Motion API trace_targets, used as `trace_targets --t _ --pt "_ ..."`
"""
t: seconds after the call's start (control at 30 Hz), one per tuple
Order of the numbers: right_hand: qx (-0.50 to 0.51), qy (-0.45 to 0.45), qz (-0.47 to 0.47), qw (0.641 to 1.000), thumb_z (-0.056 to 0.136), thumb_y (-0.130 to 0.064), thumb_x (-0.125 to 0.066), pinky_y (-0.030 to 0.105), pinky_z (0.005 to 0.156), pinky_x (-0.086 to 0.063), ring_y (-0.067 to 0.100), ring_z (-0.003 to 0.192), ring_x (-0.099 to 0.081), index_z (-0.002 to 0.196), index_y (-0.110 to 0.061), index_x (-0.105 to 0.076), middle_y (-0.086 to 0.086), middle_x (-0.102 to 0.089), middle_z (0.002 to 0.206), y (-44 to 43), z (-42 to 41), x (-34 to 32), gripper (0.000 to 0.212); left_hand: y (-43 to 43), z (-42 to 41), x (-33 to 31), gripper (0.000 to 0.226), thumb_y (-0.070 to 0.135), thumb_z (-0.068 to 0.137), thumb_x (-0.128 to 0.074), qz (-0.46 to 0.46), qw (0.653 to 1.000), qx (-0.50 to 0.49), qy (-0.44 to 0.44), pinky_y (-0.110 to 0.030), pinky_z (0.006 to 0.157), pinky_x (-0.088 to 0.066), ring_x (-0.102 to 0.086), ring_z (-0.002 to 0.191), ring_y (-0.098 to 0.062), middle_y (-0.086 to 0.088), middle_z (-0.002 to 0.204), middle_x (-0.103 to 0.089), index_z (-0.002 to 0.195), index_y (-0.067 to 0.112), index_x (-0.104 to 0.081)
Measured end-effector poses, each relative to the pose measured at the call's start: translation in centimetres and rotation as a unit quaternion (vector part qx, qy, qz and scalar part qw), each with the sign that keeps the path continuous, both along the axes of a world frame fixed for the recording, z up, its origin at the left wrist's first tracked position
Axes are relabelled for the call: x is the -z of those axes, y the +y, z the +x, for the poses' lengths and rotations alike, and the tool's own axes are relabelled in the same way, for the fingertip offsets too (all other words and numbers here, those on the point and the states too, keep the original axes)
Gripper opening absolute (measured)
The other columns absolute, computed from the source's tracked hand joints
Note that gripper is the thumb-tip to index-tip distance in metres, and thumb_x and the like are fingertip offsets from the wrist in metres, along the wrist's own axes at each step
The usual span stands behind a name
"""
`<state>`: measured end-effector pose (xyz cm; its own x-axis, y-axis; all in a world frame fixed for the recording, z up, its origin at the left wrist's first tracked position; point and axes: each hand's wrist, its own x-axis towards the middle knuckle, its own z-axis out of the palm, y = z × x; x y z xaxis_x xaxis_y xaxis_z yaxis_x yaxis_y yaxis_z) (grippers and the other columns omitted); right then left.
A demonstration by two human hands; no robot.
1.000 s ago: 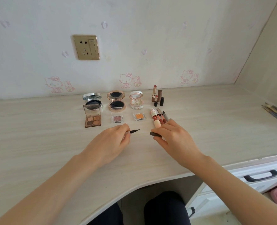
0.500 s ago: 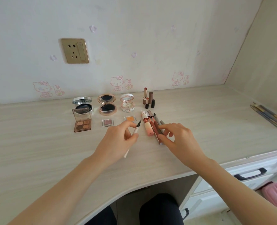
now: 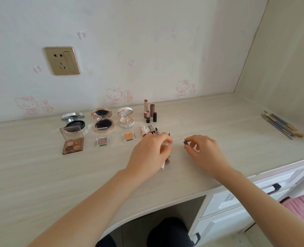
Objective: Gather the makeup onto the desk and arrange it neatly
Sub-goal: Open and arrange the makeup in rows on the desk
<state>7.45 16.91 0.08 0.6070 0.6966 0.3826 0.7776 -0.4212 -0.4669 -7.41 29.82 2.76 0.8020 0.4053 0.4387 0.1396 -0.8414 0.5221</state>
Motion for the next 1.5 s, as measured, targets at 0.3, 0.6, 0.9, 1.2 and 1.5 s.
trace_targets --t 0.3,0.6,0.9,1.2,1.5 --pt "0.032 -0.050 -0.041 0.997 0.093 -0.026 -0.055 0.029 0.071 -0.043 0.017 0.100 -0.051 0.112 -0.019 -0.065 -0.005 -0.064 0.097 -0.3 2.0 0.3 0.023 -1.2 6.8 -0.1 0.020 0.024 0.094 -0.047 0.174 0.979 -0.021 0.100 -0.032 0.070 -0.033 -0.047 0.101 -0.022 -0.001 0.087 -0.067 0.105 0.017 -0.061" --pt "0.029 -0.098 -0.063 0.993 0.094 -0.029 -0.052 0.028 0.066 -0.041 0.020 0.088 -0.050 0.097 -0.015 -0.069 -0.001 -0.059 0.089 -0.9 2.6 1.1 0.022 -1.4 8.2 1.2 0.022 0.024 0.095 -0.043 0.243 0.958 -0.011 0.153 -0.033 0.072 -0.028 -0.046 0.098 -0.025 -0.003 0.086 -0.064 0.093 0.013 -0.061" --pt "-0.025 -0.065 -0.035 0.997 0.096 -0.019 -0.050 0.031 0.077 -0.046 0.022 0.094 -0.051 0.119 -0.017 -0.064 0.000 -0.060 0.103 -2.3 2.5 0.9 0.027 -0.9 5.3 0.9 0.037 0.040 0.096 -0.046 0.183 0.974 0.043 0.126 -0.032 0.093 -0.038 -0.037 0.117 -0.015 0.005 0.118 -0.052 0.122 0.022 -0.063" --pt "-0.053 -0.093 -0.025 0.994 0.091 -0.007 -0.057 0.035 0.074 -0.051 0.024 0.089 -0.054 0.115 -0.013 -0.068 0.000 -0.061 0.097 -2.6 2.6 1.3 0.027 -0.1 2.7 1.6 0.035 0.026 0.097 -0.044 0.192 0.962 0.103 0.162 -0.035 0.112 -0.029 -0.026 0.140 -0.015 0.008 0.140 -0.050 0.129 0.022 -0.058" --pt "-0.083 -0.067 -0.014 0.994 0.090 -0.017 -0.061 0.033 0.081 -0.048 0.024 0.094 -0.053 0.115 -0.015 -0.067 0.002 -0.063 0.102 0.5 2.3 1.0 0.026 0.1 3.0 2.5 0.019 0.026 0.080 -0.062 0.214 0.973 0.009 0.090 -0.035 0.083 -0.050 -0.057 0.106 -0.019 0.006 0.099 -0.068 0.092 0.018 -0.074"
